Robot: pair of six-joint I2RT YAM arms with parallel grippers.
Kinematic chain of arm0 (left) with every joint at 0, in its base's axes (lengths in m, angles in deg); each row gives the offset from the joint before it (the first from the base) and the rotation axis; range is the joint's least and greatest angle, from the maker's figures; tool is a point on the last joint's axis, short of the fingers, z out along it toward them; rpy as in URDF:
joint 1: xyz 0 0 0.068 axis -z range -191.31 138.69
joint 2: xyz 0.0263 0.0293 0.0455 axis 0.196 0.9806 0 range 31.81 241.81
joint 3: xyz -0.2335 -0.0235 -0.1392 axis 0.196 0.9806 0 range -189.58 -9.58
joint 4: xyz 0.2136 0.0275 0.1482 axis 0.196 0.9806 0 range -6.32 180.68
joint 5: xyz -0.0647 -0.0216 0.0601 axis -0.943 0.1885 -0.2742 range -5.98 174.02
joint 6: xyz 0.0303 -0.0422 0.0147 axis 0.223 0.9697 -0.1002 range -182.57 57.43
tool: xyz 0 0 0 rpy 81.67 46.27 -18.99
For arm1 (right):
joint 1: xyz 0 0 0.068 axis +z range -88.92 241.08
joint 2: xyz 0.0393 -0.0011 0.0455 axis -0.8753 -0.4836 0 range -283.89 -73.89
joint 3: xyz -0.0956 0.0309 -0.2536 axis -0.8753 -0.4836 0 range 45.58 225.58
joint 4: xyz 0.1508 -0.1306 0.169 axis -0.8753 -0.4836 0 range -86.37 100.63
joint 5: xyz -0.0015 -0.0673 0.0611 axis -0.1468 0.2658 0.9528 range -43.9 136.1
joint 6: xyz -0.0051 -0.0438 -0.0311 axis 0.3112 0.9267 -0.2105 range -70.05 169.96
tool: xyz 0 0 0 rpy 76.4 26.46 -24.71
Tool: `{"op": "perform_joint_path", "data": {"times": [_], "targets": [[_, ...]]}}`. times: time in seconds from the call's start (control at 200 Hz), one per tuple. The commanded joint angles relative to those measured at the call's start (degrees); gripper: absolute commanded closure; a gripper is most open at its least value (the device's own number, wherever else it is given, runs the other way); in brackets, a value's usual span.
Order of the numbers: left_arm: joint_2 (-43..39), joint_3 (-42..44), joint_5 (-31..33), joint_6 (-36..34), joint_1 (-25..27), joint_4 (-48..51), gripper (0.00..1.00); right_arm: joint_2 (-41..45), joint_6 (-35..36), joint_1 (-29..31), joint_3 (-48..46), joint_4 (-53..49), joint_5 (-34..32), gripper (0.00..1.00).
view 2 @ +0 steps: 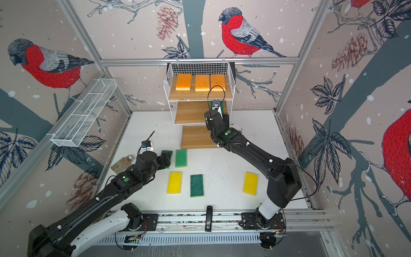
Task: Place and organize the cleaning sponges onto the shelf
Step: 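Lower the pad onto the middle shelf and open the right gripper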
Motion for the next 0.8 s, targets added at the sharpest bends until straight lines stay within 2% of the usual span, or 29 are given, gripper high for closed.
{"op": "perform_joint_path", "data": {"times": [0.0,0.47,0.795], "targets": [[-0.05,0.2,-0.2,-0.5,-0.1,-2.14,0.13,-0.22,-0.81,-0.07,0.26,0.27,-2.12,0.27],[0.26,0.52,-0.75,-0.25,-0.09,-2.45,0.13,-0.96,-0.29,-0.07,0.87,-0.44,-3.66,0.25],[0.81,0.38,-1.47,-0.12,-0.05,-2.76,0.13,1.7,0.22,0.28,0.18,0.66,-3.85,0.22]]}}
